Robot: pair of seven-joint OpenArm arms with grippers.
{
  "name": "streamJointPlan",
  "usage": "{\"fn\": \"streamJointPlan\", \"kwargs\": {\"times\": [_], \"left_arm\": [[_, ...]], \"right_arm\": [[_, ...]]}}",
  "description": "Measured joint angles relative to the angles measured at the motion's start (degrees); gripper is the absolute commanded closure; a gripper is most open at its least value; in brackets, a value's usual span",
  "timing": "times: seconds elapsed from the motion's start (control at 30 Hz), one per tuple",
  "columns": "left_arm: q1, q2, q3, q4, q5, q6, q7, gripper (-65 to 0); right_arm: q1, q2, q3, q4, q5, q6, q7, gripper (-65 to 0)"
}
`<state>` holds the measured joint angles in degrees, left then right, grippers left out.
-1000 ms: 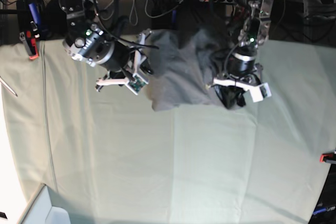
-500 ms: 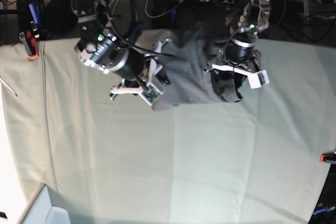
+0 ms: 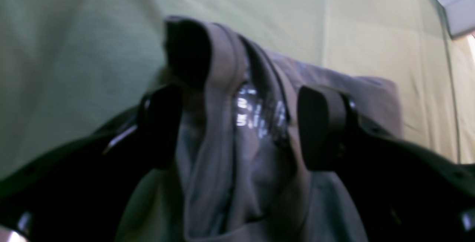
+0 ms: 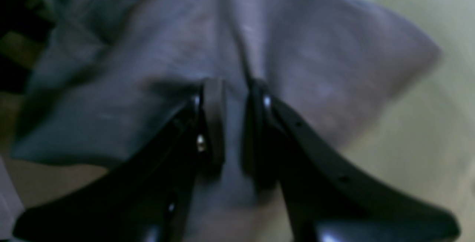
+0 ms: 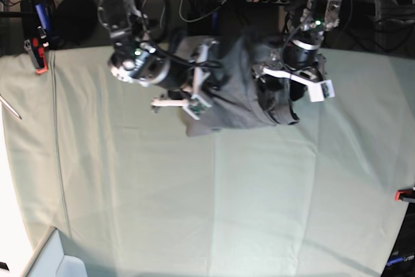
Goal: Layout the t-shirt on the table in an organized manner, then fold the t-shirt properly
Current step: 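Lift and fold the bundle over with the left gripper, then release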
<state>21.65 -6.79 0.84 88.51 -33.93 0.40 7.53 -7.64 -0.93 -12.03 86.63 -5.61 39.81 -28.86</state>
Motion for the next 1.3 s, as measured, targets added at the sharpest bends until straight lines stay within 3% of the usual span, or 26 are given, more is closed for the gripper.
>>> {"fn": "streamJointPlan", "kwargs": {"times": [0.7, 1.0, 1.1, 1.3], "left_arm": [[0.4, 0.2, 0.8, -3.7, 0.0, -0.2, 0.4, -47.2], [-3.3, 2.6, 1.3, -10.2, 0.2, -0.6, -1.5, -46.3], [-3.5, 2.6, 3.2, -10.5, 0.2, -0.3, -2.0, -36.7], [-4.4, 3.0, 5.4, -10.8, 0.0, -0.1, -0.1, 0.0]], "right_arm": [[2.0, 0.2, 11.4, -4.5, 0.0, 0.0, 0.4, -13.3], [-1.8, 0.1, 11.6, 5.9, -0.4, 0.0, -0.4, -13.3], [-3.2, 0.1, 11.6, 11.5, -0.4, 0.0, 0.0, -13.3], [-5.8, 0.1, 11.6, 18.1, -0.2, 0.0, -0.1, -13.3]]}}
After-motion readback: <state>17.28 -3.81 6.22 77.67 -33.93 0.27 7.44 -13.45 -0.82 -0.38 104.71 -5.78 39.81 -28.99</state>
